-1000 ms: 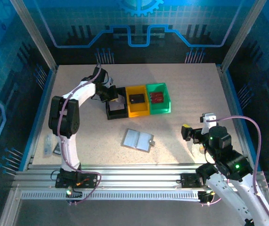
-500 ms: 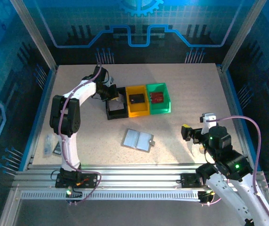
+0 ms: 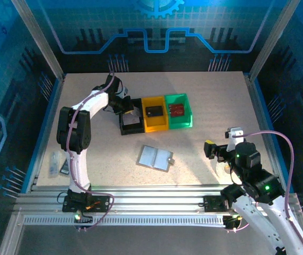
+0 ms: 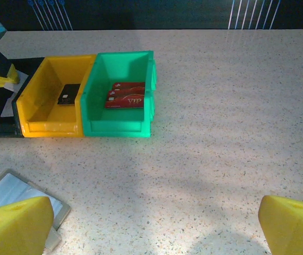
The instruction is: Take the credit cards out of the card holder
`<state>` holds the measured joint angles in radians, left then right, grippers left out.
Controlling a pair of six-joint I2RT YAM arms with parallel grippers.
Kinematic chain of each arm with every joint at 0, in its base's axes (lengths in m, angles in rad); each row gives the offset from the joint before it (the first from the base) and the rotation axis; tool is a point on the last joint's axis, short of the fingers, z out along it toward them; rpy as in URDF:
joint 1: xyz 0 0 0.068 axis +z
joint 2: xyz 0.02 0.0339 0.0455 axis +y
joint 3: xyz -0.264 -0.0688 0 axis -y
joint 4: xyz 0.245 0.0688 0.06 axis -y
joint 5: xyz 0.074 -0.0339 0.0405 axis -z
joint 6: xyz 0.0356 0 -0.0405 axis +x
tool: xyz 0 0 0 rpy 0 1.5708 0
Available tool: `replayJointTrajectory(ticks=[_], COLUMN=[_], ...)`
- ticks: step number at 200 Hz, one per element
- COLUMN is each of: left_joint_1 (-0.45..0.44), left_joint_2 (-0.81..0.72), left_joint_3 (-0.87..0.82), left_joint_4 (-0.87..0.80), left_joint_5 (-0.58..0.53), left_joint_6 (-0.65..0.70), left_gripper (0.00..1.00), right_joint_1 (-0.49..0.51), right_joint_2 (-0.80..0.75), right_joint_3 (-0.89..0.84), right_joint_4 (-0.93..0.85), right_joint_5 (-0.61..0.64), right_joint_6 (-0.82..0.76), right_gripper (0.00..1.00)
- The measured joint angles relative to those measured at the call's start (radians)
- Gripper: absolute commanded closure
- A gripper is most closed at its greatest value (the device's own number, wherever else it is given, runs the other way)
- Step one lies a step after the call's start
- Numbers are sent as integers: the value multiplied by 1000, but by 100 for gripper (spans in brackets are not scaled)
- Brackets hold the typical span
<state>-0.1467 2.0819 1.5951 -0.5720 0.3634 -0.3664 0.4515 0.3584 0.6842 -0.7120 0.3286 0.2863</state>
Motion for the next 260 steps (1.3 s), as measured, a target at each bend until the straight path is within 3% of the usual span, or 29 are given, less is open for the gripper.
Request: replayJointTrajectory(ticks=[60, 260], left_joint_1=[0, 32], left_joint_2=[14, 14], left_joint_3=[20, 48], left_joint_4=[-17, -60], left_joint_5=[-1, -11], left_joint_6=[1, 4], left_gripper=[85, 84], right_joint_1=[0, 0], right_joint_2=[0, 0], right_joint_3=[0, -5], right_joint_4=[3, 9], right_joint_5=[-5, -8], right_joint_6=[0, 0], right_gripper=[0, 0])
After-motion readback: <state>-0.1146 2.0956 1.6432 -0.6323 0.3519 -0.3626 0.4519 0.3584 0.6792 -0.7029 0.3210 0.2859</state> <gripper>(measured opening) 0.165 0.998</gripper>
